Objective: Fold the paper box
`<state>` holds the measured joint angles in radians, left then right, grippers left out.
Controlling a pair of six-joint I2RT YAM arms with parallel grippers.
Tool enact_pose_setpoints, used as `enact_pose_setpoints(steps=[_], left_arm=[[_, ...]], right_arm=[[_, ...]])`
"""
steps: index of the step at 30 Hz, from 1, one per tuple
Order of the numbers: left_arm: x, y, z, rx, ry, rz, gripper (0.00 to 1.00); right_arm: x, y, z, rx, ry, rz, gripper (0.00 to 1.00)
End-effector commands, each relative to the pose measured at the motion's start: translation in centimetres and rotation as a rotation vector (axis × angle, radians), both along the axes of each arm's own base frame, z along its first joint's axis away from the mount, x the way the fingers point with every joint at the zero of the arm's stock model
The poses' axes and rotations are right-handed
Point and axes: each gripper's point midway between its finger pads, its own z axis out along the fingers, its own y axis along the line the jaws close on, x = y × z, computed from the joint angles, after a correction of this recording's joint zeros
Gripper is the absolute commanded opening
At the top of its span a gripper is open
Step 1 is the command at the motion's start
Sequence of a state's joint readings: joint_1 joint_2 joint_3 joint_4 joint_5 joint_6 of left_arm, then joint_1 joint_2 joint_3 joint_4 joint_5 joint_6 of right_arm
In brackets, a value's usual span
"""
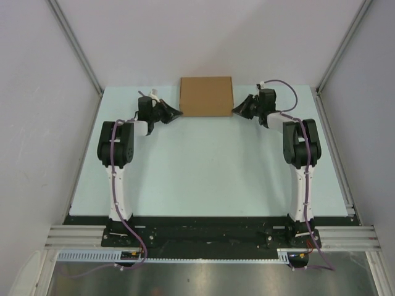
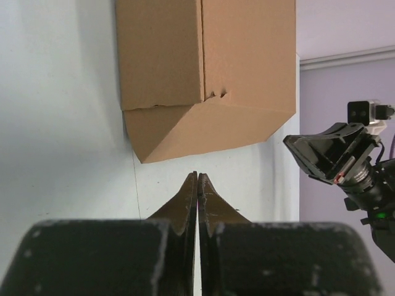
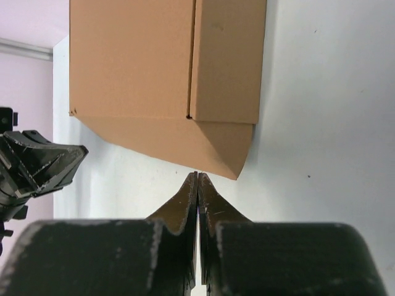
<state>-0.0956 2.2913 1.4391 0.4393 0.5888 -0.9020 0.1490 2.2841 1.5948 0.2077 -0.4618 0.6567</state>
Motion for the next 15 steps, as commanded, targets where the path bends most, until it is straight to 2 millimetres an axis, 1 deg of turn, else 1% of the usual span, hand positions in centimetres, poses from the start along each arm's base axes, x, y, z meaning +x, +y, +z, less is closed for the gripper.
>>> enact_pose_setpoints(steps=[1, 2, 3, 5, 6, 7, 8, 9, 10, 11, 12, 13, 14, 15], left_arm=[[0.6, -0.5, 1.3, -0.036, -0.020, -0.019, 0.00], [0.7, -0.5, 1.1, -0.035, -0.019, -0.016, 0.00], [0.9, -0.4, 1.2, -0.034, -0.021, -0.013, 0.00], [1.1, -0.5, 0.5, -0.028, -0.001, -0.003, 0.00], [1.5, -0.5, 0.7, -0.027, -0.007, -0.003, 0.00], [1.7, -0.4, 0.3, -0.019, 0.001, 0.005, 0.00], [1.6, -0.4, -0.4, -0.009, 0.030, 0.007, 0.00], [2.1, -0.4, -0.1, -0.001, 0.021, 0.009, 0.00], [2.2, -0.2, -0.3, 0.004, 0.030, 0.017, 0.00], [2.2, -0.3, -0.9, 0.010, 0.054, 0.019, 0.00], [2.5, -0.2, -0.7, 0.012, 0.051, 0.021, 0.00], [2.7, -0.3, -0.8, 0.016, 0.055, 0.023, 0.00], [2.7, -0.2, -1.5, 0.024, 0.081, 0.028, 0.00], [3.2, -0.2, -1.1, 0.028, 0.070, 0.028, 0.00]], right_arm=[[-0.1, 1.3, -0.4, 0.058, -0.001, 0.032, 0.00], [0.2, 1.3, -0.3, 0.057, -0.004, 0.031, 0.00], [0.2, 1.2, -1.1, 0.054, 0.010, 0.028, 0.00], [0.7, 1.0, -1.2, 0.050, 0.012, 0.025, 0.00], [0.9, 1.0, -1.9, 0.050, 0.024, 0.024, 0.00], [0.9, 0.9, -2.2, 0.046, 0.035, 0.025, 0.00], [1.3, 1.0, -2.0, 0.047, 0.031, 0.027, 0.00], [1.5, 0.8, -1.9, 0.043, 0.027, 0.022, 0.00], [1.4, 0.8, -2.8, 0.038, 0.048, 0.021, 0.00], [1.6, 0.7, -2.8, 0.041, 0.049, 0.018, 0.00], [1.9, 0.6, -2.8, 0.042, 0.043, 0.017, 0.00], [2.0, 0.5, -3.1, 0.041, 0.050, 0.013, 0.00], [2.1, 0.4, -3.3, 0.040, 0.053, 0.010, 0.00], [2.5, 0.4, -2.9, 0.041, 0.042, 0.009, 0.00]])
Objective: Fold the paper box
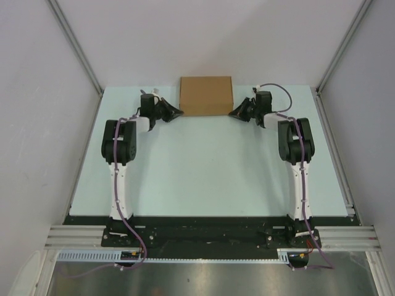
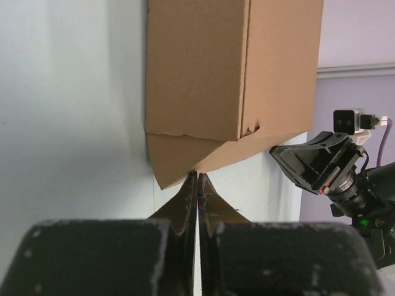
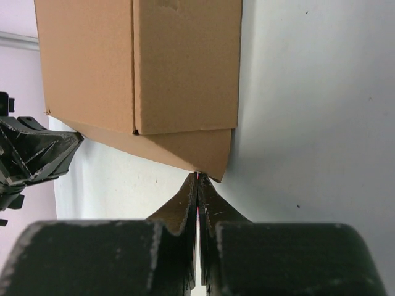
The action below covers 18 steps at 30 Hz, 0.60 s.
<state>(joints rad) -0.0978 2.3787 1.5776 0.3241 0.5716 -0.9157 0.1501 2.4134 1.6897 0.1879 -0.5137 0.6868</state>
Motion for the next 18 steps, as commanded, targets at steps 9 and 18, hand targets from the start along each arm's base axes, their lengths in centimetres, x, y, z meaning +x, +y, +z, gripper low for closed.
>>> enact_pose_setpoints(steps=[9, 18], left_arm=[[2.3, 0.4, -0.3, 0.070, 0.032, 0.028, 0.00], [3.5, 0.8, -0.7, 0.096, 0.040, 0.043, 0.00]], right_arm=[[3.4, -1.2, 0.4, -0.016, -0.026, -0.036, 0.00], [5.0, -1.6, 0.3, -0.025, -0.031, -0.047, 0.00]])
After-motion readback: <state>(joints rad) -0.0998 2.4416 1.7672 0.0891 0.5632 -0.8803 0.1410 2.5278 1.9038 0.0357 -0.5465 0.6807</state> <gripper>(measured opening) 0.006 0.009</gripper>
